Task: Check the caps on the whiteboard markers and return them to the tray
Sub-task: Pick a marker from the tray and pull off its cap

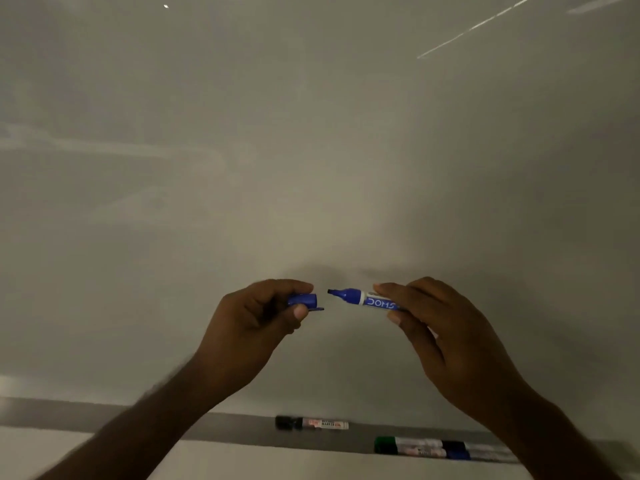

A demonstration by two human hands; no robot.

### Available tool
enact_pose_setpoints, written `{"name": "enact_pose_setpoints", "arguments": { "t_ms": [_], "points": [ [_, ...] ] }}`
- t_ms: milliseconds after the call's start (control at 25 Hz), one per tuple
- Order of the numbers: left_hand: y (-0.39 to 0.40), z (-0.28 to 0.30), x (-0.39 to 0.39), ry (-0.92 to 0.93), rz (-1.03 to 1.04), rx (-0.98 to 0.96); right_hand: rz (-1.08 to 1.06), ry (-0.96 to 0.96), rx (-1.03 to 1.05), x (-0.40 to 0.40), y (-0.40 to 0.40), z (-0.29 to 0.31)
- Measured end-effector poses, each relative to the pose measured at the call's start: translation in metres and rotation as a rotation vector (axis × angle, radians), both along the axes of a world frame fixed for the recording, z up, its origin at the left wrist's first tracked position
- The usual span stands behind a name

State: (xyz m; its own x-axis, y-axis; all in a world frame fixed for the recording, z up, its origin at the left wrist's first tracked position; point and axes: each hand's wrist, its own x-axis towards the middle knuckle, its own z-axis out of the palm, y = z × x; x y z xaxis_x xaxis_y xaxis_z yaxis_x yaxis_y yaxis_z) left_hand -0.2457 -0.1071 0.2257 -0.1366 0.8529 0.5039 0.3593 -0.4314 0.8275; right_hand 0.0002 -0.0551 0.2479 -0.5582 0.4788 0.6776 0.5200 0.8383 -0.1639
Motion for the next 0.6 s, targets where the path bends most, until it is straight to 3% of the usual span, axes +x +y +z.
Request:
{"name": "enact_pose_setpoints", "arguments": {
  "t_ms": [240,600],
  "points": [
    [-0.006,0.042,0.026,-0.062,0.026,0.032,0.050,0.012,0.090,0.018,0.005,0.032],
    [-0.006,0.061,0.064,-0.007,0.049,0.046,0.133,0.007,0.124,0.042,0.017,0.043]
  ]
}}
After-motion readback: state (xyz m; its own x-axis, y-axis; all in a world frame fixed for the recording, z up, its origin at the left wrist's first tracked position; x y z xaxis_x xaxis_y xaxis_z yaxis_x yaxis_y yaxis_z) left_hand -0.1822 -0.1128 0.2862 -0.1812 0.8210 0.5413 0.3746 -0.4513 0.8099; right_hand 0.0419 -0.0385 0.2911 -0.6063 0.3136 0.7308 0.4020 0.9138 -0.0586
